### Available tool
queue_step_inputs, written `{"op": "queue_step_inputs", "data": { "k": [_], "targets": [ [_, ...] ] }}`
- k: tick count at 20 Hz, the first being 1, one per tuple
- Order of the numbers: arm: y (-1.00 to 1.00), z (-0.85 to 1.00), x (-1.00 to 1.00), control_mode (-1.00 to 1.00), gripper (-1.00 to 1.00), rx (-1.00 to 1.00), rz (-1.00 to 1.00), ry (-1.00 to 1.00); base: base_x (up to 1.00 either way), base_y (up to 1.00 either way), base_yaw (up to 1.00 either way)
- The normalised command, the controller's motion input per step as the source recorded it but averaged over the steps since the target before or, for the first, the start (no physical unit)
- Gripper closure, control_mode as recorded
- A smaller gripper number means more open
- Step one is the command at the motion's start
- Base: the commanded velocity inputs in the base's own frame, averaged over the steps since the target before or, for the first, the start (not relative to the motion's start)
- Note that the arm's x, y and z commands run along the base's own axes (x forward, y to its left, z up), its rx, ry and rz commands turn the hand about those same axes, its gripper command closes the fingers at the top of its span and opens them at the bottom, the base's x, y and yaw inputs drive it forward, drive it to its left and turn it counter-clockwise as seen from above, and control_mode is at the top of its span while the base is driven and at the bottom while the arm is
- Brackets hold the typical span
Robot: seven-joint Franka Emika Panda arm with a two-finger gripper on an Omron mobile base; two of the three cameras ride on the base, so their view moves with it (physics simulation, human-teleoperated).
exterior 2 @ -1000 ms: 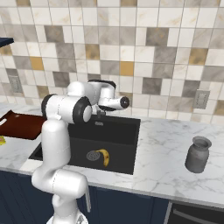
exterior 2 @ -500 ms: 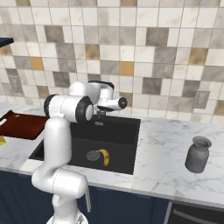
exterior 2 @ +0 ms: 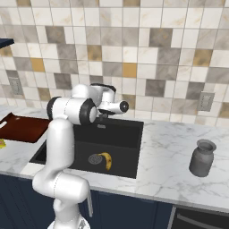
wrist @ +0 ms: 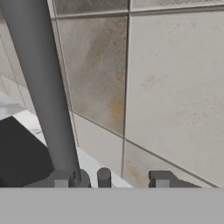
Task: Pick up all produce items and place them in the sink. Turn on the sink faucet to wash them. Then turn the sink off and put them in the tray.
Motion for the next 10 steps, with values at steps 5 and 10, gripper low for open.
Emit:
{"op": "queue_step_inputs", "data": {
  "k": [5,10],
  "targets": [
    [0.04,-0.02,0.05,-1.0,1.0,0.0,0.0,0.0,0.0,0.0,0.0],
    [0.02,0.0,0.0,-1.0,1.0,0.0,0.0,0.0,0.0,0.0,0.0]
  ]
}}
